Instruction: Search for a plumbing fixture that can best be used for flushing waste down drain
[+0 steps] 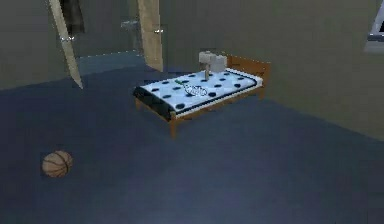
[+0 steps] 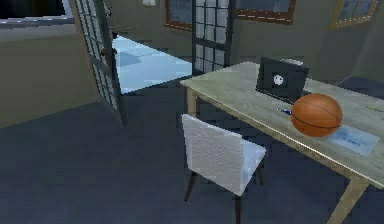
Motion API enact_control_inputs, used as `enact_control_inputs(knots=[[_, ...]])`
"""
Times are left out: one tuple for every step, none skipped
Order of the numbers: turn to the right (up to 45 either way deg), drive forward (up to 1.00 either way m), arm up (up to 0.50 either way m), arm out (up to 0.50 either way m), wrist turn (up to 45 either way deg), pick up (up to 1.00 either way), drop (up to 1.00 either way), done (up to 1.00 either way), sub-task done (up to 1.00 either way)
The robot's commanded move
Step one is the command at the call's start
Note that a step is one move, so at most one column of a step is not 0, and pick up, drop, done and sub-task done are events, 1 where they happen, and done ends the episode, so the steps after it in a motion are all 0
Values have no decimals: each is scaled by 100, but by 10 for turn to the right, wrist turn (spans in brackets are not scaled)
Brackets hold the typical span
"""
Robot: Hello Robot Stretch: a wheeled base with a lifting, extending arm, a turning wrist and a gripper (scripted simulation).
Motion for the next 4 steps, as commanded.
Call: enact_control_inputs(knots=[[-30,0,0,0,0,0,0,0,0],[450,0,0,0,0,0,0,0,0],[450,0,0,0,0,0,0,0,0],[30,0,0,0,0,0,0,0,0]])
